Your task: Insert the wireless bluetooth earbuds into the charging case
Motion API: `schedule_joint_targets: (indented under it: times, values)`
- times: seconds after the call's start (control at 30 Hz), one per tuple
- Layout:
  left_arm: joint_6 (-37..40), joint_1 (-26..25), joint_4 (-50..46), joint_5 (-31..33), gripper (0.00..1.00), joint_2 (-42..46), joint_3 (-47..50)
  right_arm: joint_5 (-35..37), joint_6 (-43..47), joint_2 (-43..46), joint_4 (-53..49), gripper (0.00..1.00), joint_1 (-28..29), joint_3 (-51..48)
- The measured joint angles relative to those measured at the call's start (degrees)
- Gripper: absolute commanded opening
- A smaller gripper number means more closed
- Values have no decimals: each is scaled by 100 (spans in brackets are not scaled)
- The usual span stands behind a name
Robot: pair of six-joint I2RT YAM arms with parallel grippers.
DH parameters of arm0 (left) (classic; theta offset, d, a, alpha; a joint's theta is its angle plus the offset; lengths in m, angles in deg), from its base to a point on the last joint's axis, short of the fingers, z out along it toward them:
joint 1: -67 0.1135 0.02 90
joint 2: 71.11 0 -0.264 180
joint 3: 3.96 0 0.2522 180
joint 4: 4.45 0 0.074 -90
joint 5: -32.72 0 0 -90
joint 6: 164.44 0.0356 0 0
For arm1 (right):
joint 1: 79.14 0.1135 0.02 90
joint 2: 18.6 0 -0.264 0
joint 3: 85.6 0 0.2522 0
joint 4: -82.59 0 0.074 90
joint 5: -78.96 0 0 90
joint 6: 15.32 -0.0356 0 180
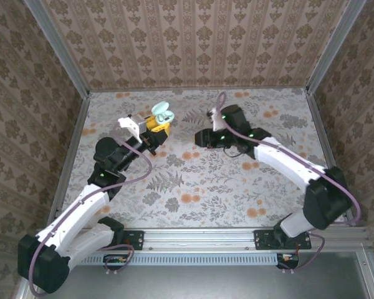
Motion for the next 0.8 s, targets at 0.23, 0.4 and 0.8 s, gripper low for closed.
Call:
schedule_joint_targets:
  times: [0.23, 0.4, 0.8]
  values:
    - [-133, 118, -164, 306, 29, 400, 2, -140, -63, -1478, -20, 38, 927, 133]
    - [-149, 179, -393, 415, 29, 678, 2, -210, 70, -2367, -361, 40, 1375, 835]
    - [-149, 181, -612, 529, 29, 861, 2, 7, 688, -3379, -1440, 41, 1939, 2234]
